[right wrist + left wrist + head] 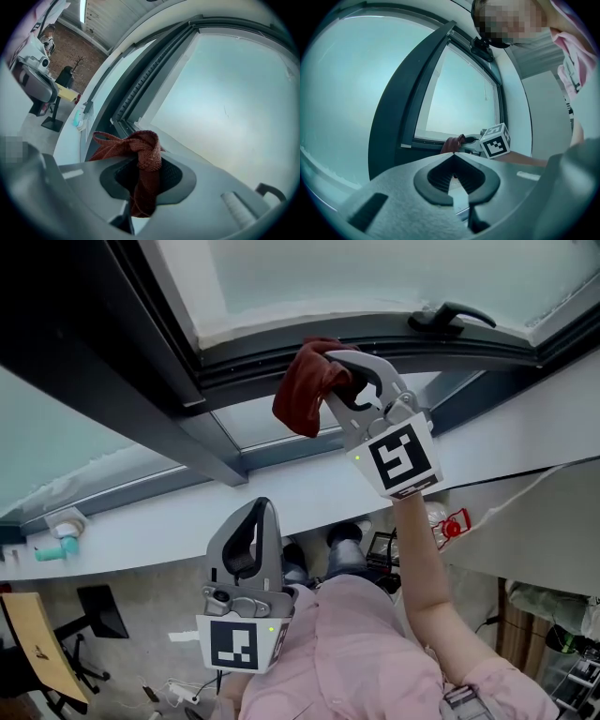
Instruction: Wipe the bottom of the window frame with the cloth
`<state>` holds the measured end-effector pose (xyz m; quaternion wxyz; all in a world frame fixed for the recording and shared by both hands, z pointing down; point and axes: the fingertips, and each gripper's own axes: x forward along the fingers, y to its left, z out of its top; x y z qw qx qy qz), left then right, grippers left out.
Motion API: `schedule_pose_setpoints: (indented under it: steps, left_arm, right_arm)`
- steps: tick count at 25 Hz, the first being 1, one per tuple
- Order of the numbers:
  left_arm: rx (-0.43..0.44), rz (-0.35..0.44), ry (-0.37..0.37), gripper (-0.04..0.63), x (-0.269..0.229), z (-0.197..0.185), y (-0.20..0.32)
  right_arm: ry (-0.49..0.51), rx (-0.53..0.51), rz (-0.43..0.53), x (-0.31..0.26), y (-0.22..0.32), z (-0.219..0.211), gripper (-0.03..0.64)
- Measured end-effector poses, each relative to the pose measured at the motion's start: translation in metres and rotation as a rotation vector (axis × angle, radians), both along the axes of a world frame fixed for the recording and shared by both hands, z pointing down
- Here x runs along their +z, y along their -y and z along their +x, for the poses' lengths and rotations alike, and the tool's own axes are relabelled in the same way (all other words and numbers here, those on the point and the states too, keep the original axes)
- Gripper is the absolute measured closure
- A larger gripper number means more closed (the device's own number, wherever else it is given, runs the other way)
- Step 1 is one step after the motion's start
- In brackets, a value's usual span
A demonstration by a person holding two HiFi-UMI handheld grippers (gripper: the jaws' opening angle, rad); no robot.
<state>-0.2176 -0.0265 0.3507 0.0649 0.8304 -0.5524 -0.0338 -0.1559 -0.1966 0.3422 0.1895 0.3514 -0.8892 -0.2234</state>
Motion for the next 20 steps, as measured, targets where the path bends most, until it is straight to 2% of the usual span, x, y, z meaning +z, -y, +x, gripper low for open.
schedule_pose_setpoints:
  steps: [5, 8, 16, 20]
  left_arm:
    - [0.001, -0.008, 0.014, 0.598, 0.003, -0.002, -0.001]
    - [-0.005, -0.007, 0.014, 0.598, 0.003, 0.001, 0.001]
    - [-0.024, 0.023, 0.044, 0.598, -0.013, 0.046, 0.006]
    - [-0.062, 0.025, 0.051, 0.598, -0.018, 0.058, 0.007]
  right_arm:
    - [0.014, 0.017, 0.002, 0.0, 0.003, 0.005, 0.54]
    - [-0.015, 0.033, 0.018, 0.001, 0.005, 0.01, 0.54]
    - [-0.033, 0.019, 0.019, 0.001, 0.007, 0.033, 0.54]
    - [-0.019, 0.029, 0.021, 0.001, 0.013, 0.052, 0.54]
